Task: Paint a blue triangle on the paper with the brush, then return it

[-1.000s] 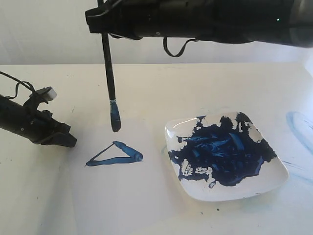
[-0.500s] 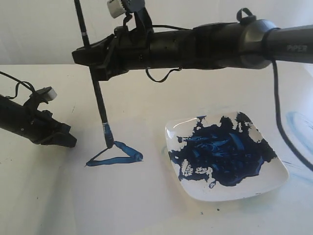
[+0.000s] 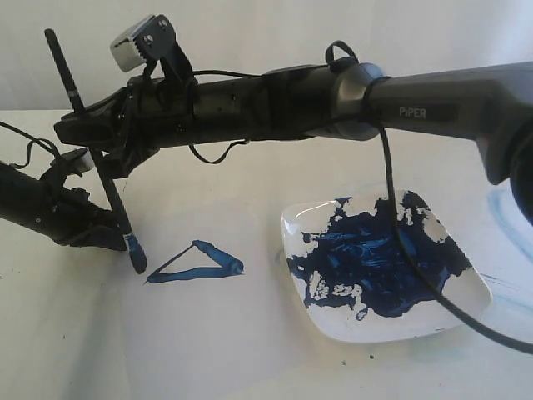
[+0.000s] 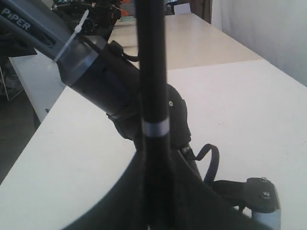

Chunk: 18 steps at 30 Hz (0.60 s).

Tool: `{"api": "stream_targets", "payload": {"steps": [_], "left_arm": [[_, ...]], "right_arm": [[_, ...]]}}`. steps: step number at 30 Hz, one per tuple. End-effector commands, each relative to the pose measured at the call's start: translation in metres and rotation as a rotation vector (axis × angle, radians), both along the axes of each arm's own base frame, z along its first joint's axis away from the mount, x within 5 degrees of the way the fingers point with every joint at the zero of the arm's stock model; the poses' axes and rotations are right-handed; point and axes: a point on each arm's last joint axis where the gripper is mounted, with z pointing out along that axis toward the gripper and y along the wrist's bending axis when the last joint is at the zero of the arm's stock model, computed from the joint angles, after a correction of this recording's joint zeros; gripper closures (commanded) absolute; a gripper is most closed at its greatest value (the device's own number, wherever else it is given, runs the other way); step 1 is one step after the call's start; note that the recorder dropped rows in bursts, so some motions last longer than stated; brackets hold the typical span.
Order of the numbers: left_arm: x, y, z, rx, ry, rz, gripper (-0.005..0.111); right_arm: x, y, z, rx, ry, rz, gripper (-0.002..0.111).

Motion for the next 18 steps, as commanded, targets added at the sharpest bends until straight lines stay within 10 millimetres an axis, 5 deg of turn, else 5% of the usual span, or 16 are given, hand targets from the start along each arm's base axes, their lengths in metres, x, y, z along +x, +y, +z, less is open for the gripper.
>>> {"api": "stream_targets", "payload": {"steps": [1, 18], "left_arm": [[-0.003, 0.002, -0.006, 0.018, 0.019, -0.022, 0.107], [-0.003, 0.002, -0.006, 0.019, 0.018, -0.021, 0.107]], "right_arm": [[0.002, 0.002, 0.002, -0.002, -0.017, -0.038, 0.108], [0.008, 0.005, -0.016, -0.04, 0.012, -0.069, 0.108]]}}
